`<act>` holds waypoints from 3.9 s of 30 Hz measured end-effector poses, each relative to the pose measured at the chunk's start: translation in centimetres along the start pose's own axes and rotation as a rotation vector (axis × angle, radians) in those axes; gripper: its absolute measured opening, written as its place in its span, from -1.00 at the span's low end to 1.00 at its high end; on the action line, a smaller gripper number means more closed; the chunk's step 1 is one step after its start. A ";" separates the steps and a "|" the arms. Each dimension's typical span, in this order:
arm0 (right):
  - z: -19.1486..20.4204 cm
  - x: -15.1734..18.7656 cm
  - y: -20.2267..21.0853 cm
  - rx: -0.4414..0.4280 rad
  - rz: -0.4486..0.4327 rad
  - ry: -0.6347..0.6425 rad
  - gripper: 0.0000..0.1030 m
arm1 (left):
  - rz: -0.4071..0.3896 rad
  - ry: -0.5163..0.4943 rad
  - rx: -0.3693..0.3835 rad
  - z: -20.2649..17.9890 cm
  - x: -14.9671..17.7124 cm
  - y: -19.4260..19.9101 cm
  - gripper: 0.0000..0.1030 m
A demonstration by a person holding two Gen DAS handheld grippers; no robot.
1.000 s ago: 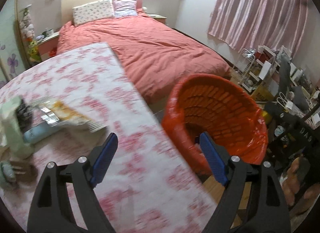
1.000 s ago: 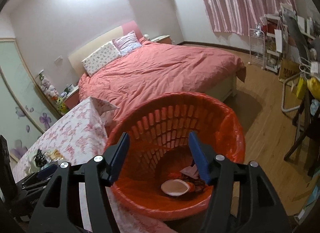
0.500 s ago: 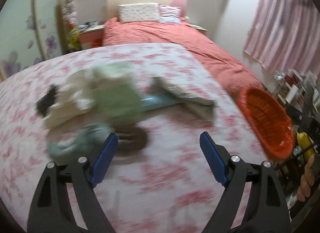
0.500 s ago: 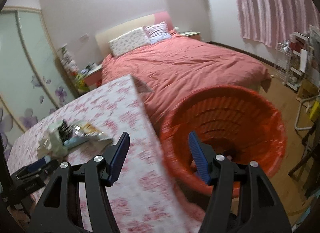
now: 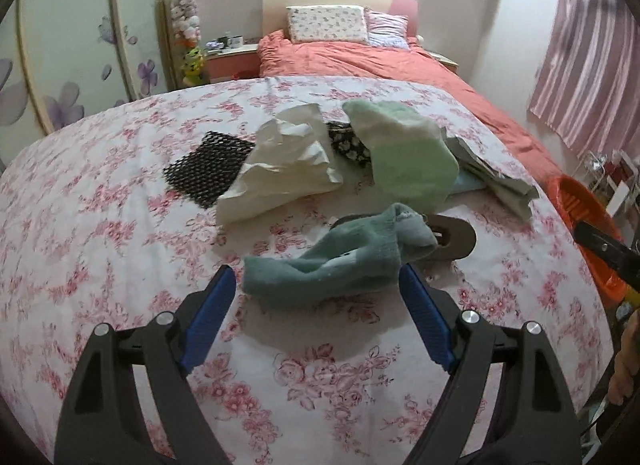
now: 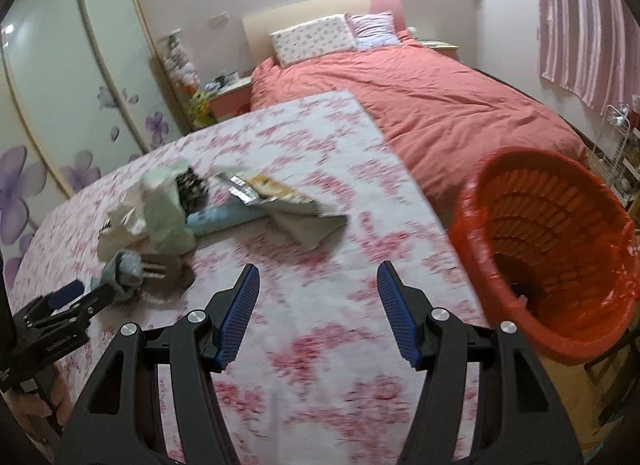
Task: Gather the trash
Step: 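Return to the table and grasp the green sock with the left tool, then hold the sock in the left tool while the right tool grasps the brown hair clip, then carry the sock and hair clip to the orange basket and open both tools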
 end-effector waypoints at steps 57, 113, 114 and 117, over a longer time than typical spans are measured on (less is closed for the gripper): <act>14.9 0.0 -5.4 -0.141 0.097 0.312 0.18 | 0.007 0.275 -0.012 13.5 0.6 -1.5 0.03; 12.2 1.2 -6.9 -0.065 0.130 0.260 -0.14 | 0.006 0.274 0.007 13.4 0.6 -1.6 0.13; 12.1 1.2 -6.9 -0.075 0.131 0.255 -0.14 | 0.005 0.275 0.008 13.4 0.6 -1.6 0.13; 11.8 1.1 -6.9 -0.103 0.132 0.236 -0.14 | 0.003 0.281 0.011 13.4 0.6 -1.6 0.13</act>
Point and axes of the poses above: each gripper's, at about its wrist camera, not at the fingertips, and y roughly against the way its jaws point, z to its left, x to its underside, the point moved 5 cm from there along -y, roughly the way its jaws point, and after that the axes turned 14 degrees about z, right-handed, at the moved point
